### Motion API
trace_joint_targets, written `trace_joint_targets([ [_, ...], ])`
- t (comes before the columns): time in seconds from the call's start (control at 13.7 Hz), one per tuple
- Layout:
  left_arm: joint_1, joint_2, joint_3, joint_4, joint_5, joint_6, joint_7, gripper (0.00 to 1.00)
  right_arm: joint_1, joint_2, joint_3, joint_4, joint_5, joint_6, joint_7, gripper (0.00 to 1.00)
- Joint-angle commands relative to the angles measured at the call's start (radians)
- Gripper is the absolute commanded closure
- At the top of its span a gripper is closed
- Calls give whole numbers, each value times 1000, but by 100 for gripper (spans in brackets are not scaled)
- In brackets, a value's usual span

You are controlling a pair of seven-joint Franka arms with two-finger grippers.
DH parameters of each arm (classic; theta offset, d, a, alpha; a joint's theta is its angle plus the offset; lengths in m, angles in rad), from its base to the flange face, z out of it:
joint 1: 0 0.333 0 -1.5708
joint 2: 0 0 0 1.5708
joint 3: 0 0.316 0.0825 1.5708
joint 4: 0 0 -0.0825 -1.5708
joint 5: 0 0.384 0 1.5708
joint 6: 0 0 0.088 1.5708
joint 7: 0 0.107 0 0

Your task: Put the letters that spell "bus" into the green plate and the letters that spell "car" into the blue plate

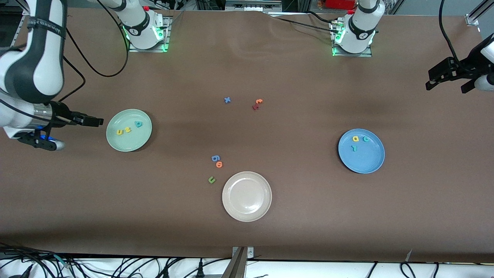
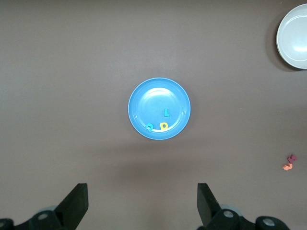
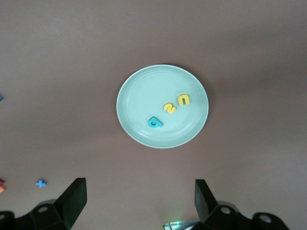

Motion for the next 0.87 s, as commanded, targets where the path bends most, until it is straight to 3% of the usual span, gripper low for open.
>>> trace_joint_targets([
  [0.0,-4,-13,-2,-8,25,-8,22,0,-3,12,-45,119,-14,-93,-6,1],
  [0.22,-4,-13,-2,-7,25,-8,22,0,-3,10,-58,169,-14,-141,-4,1],
  [0.8,-10,-7,-5,-7,25,-8,22,0,17,10,-52,170,-14,-170,-3,1],
])
